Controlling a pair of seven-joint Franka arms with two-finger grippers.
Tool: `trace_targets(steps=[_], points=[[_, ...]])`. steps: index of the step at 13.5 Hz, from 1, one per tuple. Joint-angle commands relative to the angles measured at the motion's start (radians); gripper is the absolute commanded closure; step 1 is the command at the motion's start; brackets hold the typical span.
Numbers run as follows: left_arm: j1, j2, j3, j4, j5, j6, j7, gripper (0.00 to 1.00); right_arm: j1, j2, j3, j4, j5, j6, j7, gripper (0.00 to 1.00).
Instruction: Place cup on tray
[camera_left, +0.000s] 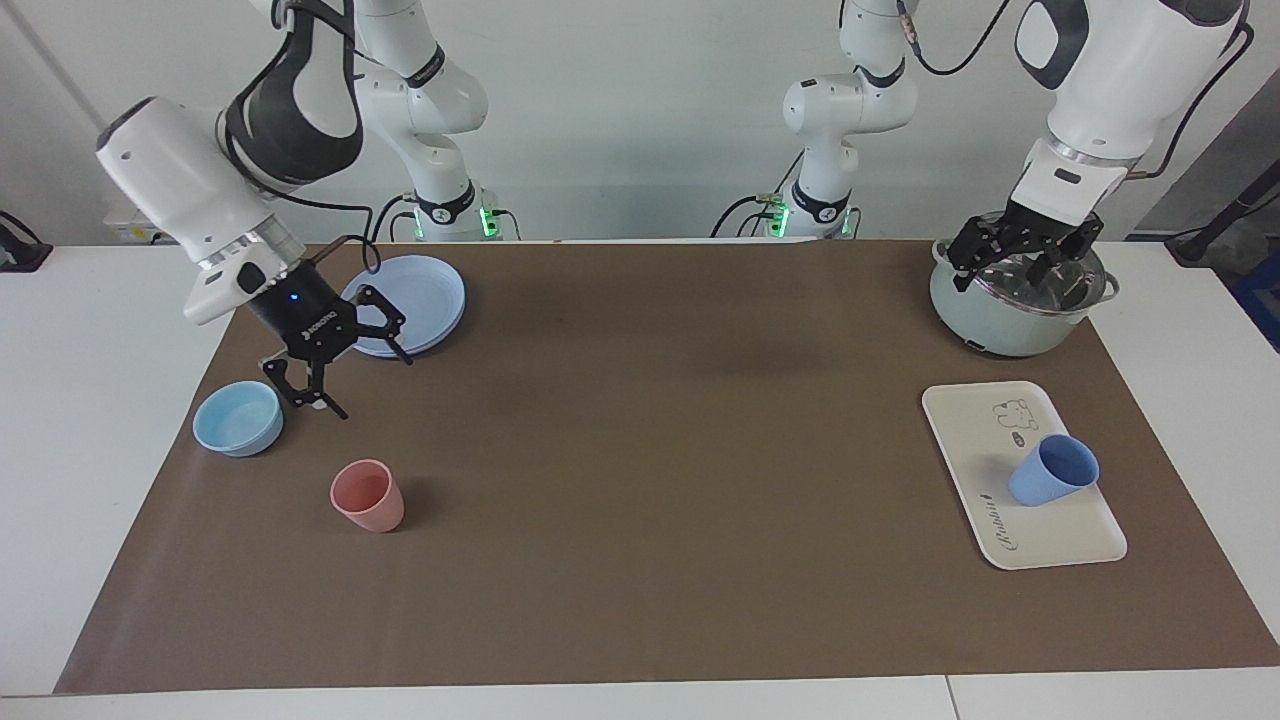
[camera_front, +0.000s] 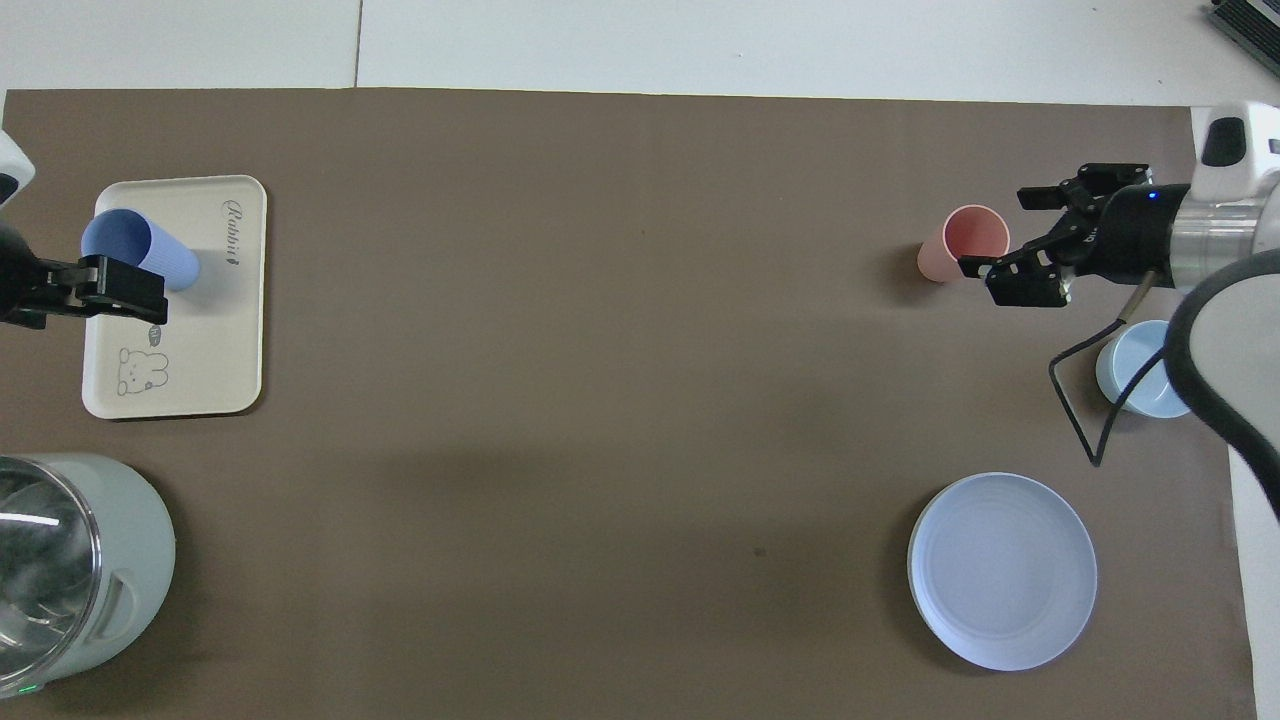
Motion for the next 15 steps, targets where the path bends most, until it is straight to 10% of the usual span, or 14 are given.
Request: trace_targets(steps=[1, 8, 15], points=[[0.015, -0.032, 0.009, -0.043, -0.055, 0.028, 0.010, 0.00, 0.053, -0.039, 0.002, -0.019, -0.171, 0.014, 0.244, 0.00], [0.042, -0.034, 0.009, -0.044, -0.089, 0.024, 0.010, 0.00, 0.122, -0.108, 0.006, 0.050, -0.469, -0.195, 0.943, 0.00], [0.043, -0.028, 0.007, -0.026, -0.057, 0.025, 0.102, 0.00, 0.049, -0.091, 0.003, 0.300, -0.510, -0.648, 1.074, 0.00]])
